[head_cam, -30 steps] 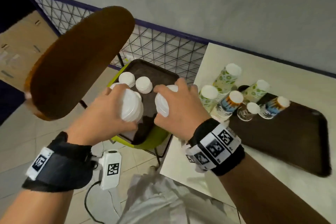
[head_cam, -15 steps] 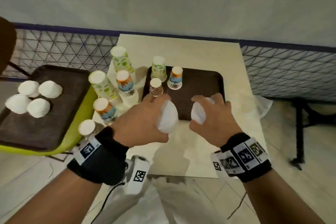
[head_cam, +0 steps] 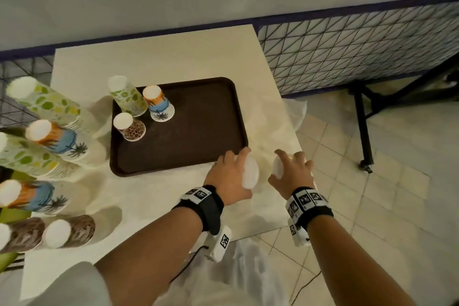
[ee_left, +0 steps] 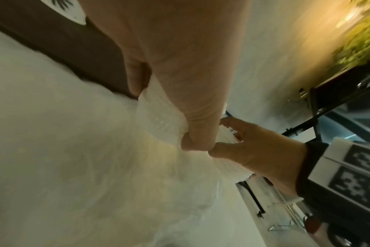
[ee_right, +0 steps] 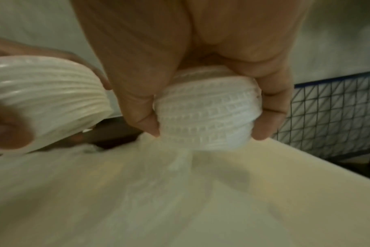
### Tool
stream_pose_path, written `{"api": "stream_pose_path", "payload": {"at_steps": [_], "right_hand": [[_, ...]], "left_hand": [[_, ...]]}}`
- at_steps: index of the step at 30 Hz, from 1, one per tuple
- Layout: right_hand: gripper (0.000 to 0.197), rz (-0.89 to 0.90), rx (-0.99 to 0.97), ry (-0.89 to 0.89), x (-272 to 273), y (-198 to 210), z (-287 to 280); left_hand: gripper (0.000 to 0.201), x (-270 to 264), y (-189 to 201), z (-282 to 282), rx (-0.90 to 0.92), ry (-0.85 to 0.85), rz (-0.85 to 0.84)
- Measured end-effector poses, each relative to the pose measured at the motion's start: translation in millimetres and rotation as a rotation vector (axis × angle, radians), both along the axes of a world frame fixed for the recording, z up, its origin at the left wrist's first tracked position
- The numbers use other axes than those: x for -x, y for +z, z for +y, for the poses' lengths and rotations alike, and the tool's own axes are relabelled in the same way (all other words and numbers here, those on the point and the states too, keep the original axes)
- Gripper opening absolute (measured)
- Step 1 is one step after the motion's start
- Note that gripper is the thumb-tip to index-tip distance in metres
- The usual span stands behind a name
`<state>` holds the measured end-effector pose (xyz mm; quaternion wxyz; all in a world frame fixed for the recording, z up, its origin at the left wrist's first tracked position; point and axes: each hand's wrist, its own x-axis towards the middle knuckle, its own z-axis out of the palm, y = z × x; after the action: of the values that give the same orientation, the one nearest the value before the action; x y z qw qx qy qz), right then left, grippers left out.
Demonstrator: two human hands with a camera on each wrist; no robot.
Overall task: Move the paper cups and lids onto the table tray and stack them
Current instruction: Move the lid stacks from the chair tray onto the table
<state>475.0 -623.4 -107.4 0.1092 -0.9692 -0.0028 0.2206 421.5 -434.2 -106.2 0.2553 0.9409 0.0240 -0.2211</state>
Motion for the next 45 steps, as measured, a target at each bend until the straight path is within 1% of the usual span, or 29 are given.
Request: {"api": "stream_pose_path", "payload": {"at_steps": [5, 9, 12, 16, 25, 28, 31, 34, 37, 39, 41, 45], "right_hand": [[0.074, -0.002, 0.067, 0.039, 7.0, -27.8, -10.5], [0.074, -0.028, 0.067, 0.073, 8.2, -33.9, -10.5], [0.078, -0.045, 0.062, 0.091, 8.8, -35.2, -12.6], [0.084, -0.062, 0.026, 0.099, 10.4, -29.1, -14.7], [0.08, -0.136, 0.003, 0.091, 19.7, 5.1, -15.2], [0.079, -0.172, -0.036, 0.082, 24.2, 21.3, -7.6], [0.074, -0.249, -0.117, 0.111, 31.9, 44.2, 12.2], [0.06, -0.354, -0.265, 0.214, 46.2, 69.8, 46.5], [0.046, -0.412, -0.457, 0.34, 64.1, 94.0, 90.9], [0.04, -0.431, -0.57, 0.447, 75.8, 108.3, 123.8], [0.034, -0.412, -0.659, 0.566, 89.3, 120.6, 159.2], [0.033, -0.246, -0.797, 0.828, 123.4, 139.8, 234.6]], "left_hand": [[0.107, -16.0, -29.8, -22.6, -0.116, -0.076, 0.019], [0.104, -18.6, -37.7, -27.1, -0.171, -0.118, -0.001], [0.104, -15.8, -40.1, -29.8, -0.209, -0.121, -0.036], [0.113, -12.7, -38.3, -32.5, -0.226, -0.121, -0.053], [0.124, -5.8, -15.8, -19.7, -0.185, -0.107, -0.092], [0.124, 1.0, 2.7, -11.2, -0.167, -0.071, -0.119], [0.121, 12.7, 30.3, 6.1, -0.149, 0.011, -0.153], [0.112, 33.2, 66.5, 38.2, -0.097, 0.052, -0.159], [0.091, 70.1, 103.5, 84.7, 0.034, 0.106, -0.139], [0.074, 105.5, 122.1, 120.1, 0.053, 0.181, -0.162], [0.061, 148.0, 136.4, 154.6, 0.025, 0.278, -0.189], [0.044, 238.7, 159.3, 216.7, -0.02, 0.553, -0.285]]}}
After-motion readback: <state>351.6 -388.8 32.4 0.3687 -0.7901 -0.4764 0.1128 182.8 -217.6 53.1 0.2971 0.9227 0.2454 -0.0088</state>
